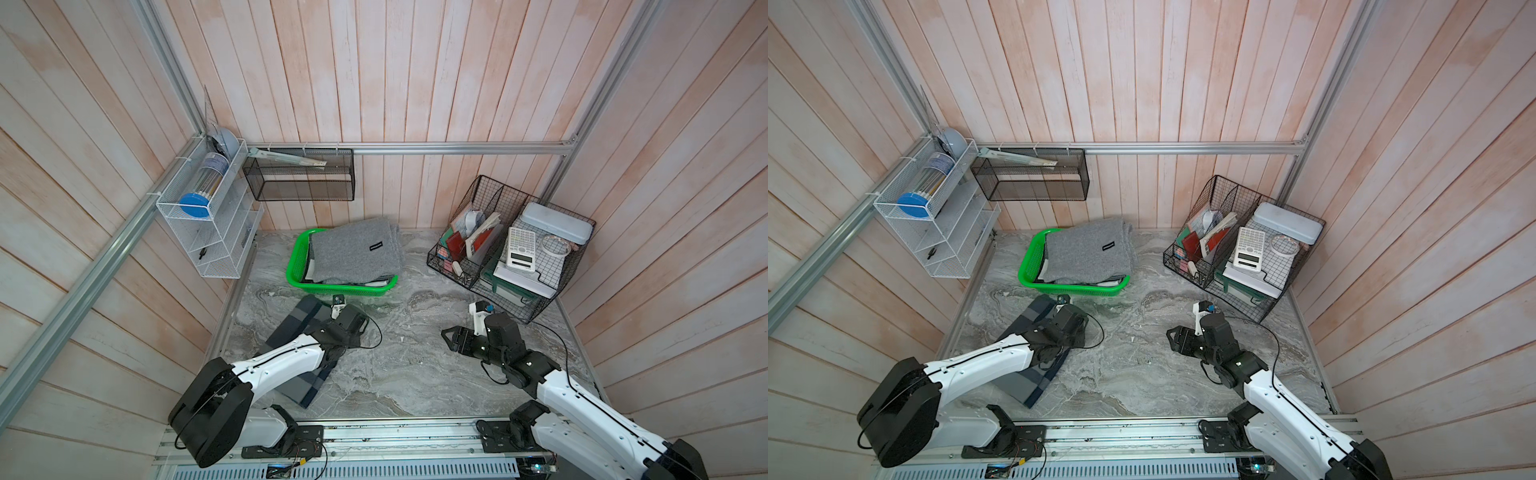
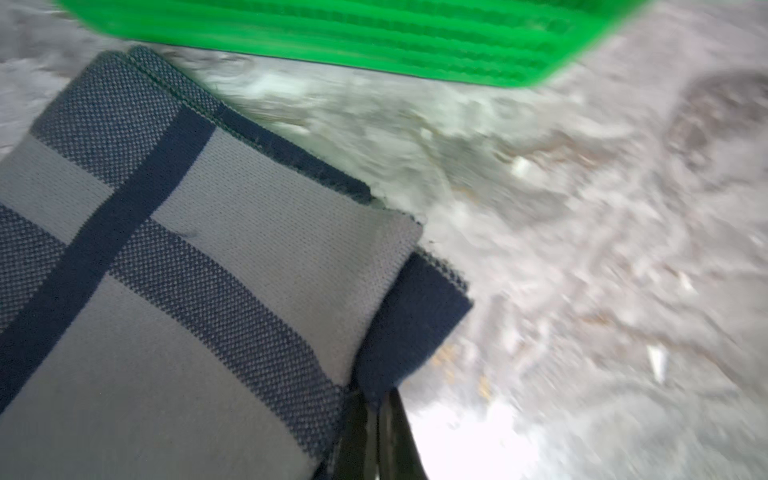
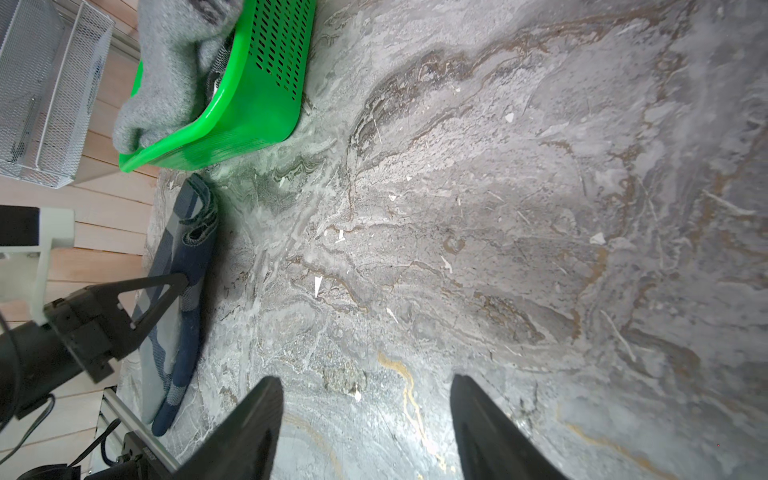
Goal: Put the folded scarf in the basket
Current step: Move the scarf to the center of the board.
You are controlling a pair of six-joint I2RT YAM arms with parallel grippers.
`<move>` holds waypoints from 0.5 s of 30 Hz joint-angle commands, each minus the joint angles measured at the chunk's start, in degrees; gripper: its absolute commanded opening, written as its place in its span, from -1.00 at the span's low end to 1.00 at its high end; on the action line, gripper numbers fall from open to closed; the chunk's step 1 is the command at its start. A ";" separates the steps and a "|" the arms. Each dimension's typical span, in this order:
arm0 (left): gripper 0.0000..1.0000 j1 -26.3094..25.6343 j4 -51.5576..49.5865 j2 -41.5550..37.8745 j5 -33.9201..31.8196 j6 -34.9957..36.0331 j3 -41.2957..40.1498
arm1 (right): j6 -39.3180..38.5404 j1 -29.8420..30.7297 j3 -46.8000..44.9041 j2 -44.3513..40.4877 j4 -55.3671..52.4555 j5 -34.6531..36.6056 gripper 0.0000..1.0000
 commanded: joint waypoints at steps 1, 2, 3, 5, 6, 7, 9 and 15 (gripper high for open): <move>-1.00 -7.00 4.79 -1.62 2.66 5.11 -0.60 | 0.14 0.19 -1.09 -1.58 -1.65 0.64 0.39; -1.00 -9.60 5.46 -1.72 2.01 5.94 -0.61 | 0.23 0.19 -1.33 -1.98 -1.62 0.60 0.39; -1.00 -11.24 5.96 -1.64 1.24 6.31 -0.48 | 0.30 0.19 -1.63 -2.32 -1.58 0.64 0.40; -1.00 -14.03 8.00 -1.28 0.87 6.76 -0.89 | 0.66 0.19 -2.29 -3.04 -1.49 1.07 0.40; -1.00 -14.07 9.30 -1.28 1.05 6.77 -1.24 | 0.82 0.19 -2.56 -3.35 -1.21 1.17 0.40; -1.00 -14.02 10.92 -1.58 0.68 6.66 -1.79 | 1.05 0.20 -2.91 -3.57 -1.08 1.23 0.40; -0.62 -14.15 13.80 -2.89 -0.89 7.51 -2.94 | 1.35 0.19 -3.29 -3.91 -0.94 1.20 0.40; 1.00 -14.14 22.98 -12.62 -15.71 18.74 -6.65 | 1.64 0.19 -4.15 -4.48 0.91 1.20 0.43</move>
